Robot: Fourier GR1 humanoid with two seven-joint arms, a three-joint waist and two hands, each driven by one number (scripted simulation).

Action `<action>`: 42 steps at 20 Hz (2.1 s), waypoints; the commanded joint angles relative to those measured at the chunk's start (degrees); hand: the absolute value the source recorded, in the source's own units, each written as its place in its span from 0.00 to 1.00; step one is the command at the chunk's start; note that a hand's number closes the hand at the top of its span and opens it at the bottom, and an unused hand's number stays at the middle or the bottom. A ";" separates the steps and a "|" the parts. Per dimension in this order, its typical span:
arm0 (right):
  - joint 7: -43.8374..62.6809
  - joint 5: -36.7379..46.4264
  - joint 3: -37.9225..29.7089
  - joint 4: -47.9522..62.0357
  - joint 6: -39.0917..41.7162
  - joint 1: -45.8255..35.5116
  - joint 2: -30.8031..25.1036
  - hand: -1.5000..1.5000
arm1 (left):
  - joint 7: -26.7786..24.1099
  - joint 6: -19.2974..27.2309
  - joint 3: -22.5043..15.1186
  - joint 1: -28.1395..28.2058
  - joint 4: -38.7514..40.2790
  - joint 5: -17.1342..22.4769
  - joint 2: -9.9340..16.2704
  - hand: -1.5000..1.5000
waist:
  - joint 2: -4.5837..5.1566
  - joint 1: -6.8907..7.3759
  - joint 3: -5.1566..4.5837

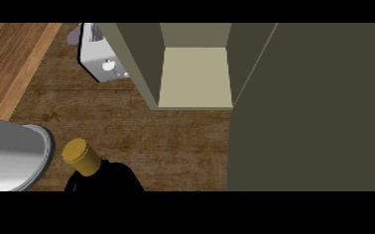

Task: Pick up the wine, place it into the cabinet and close the cabinet

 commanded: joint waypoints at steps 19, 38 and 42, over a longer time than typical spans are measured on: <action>2.49 1.82 0.66 1.64 -2.74 -4.74 0.06 0.00 | 21.94 29.57 -9.98 -22.18 -13.59 -2.69 -5.66 1.00 | 0.10 -0.42 -0.07; -0.19 -1.26 -2.22 3.39 -0.52 -3.80 -1.02 0.00 | 20.03 43.42 -15.34 -39.66 6.03 -3.20 -5.67 1.00 | 0.09 -0.44 -0.06; -1.72 -1.92 -2.92 1.63 1.94 -0.01 -1.74 0.00 | 12.17 45.75 -16.66 -46.72 18.40 4.87 -5.67 1.00 | 0.19 -1.11 -0.07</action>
